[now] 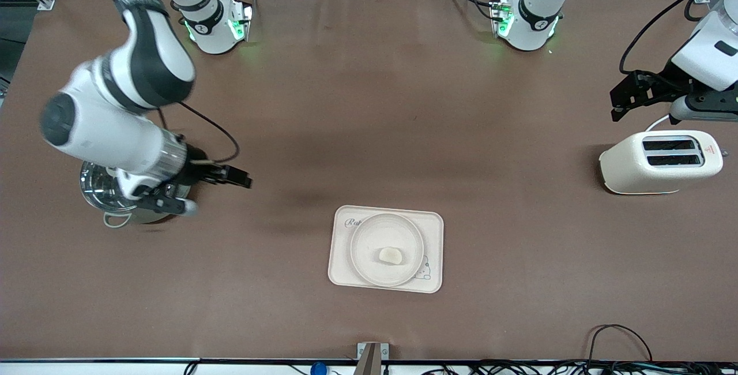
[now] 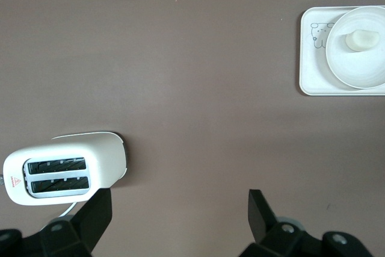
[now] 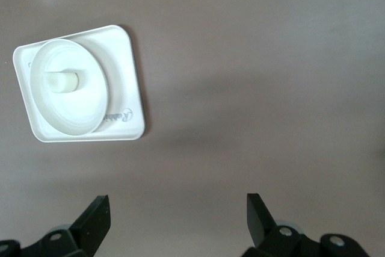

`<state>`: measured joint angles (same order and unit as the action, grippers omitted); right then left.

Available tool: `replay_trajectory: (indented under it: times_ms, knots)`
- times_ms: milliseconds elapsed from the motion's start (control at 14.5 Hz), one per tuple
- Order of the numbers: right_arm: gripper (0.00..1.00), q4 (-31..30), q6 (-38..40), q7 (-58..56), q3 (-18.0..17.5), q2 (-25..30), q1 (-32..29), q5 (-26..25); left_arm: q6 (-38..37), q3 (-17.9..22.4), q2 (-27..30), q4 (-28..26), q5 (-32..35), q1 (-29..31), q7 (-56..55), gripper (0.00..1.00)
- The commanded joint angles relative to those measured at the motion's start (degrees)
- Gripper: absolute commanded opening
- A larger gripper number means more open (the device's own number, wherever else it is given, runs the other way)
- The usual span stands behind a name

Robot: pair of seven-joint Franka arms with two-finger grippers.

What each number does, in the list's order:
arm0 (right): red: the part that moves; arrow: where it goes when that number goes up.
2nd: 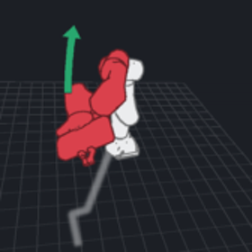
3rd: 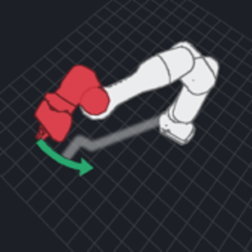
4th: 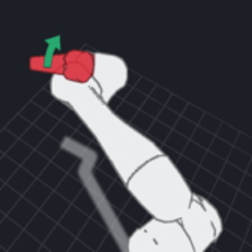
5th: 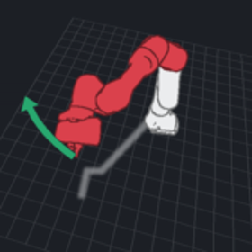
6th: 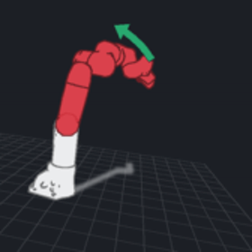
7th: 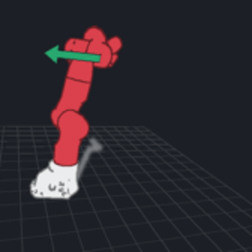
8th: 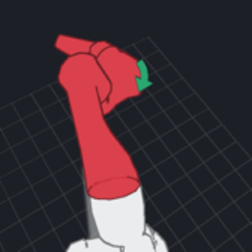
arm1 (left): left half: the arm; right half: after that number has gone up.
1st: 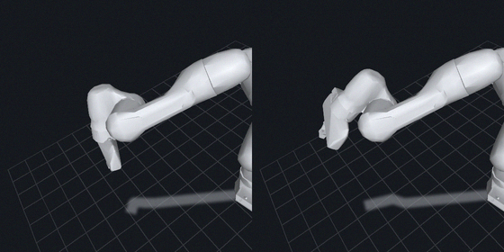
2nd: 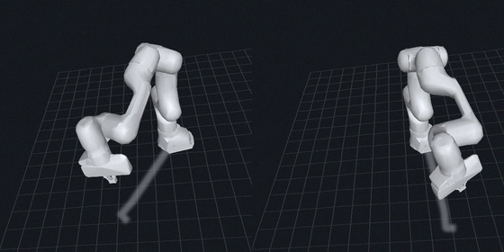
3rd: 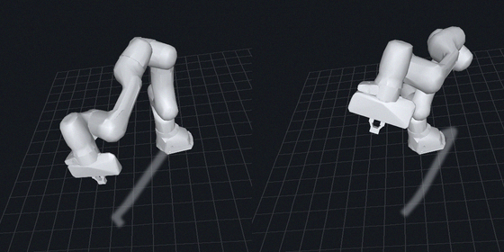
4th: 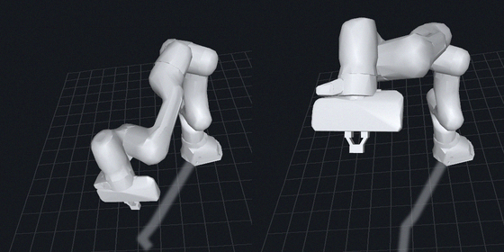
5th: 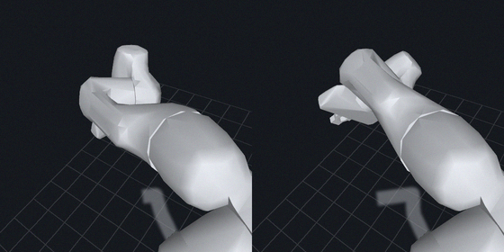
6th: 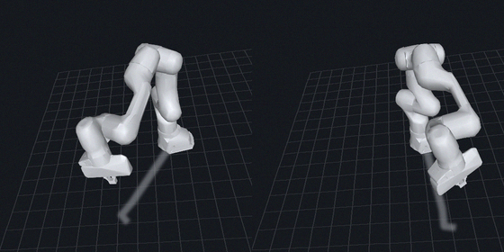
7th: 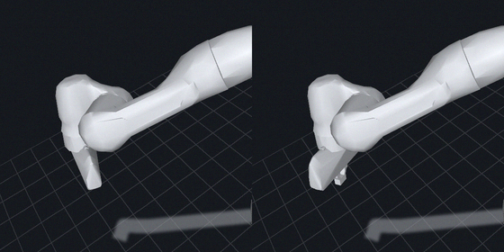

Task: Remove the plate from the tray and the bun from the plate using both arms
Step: 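Lower the right gripper and grasp the white plate's rim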

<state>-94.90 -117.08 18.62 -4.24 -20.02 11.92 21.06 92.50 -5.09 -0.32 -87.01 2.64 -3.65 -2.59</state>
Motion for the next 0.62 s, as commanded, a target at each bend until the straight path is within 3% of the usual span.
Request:
replay_trajectory:
  times_ms: [0,414,552]
  knots:
    - [1.0,3.04,-7.08,0.89,0.28,-7.29,4.76,4.77,-1.36,0.08,-0.47,1.49,-0.45,0.22,0.92,1.0]
    - [1.0,18.49,-23.87,8.01,0.28,-28.37,13.21,4.78,-1.36,0.08,-0.47,1.49,-0.1,0.13,0.83,1.0]
    - [1.0,24.81,-25.04,8.45,0.37,-33.83,14.53,4.69,-1.36,0.08,-0.47,1.41,-0.09,0.13,0.83,1.0]
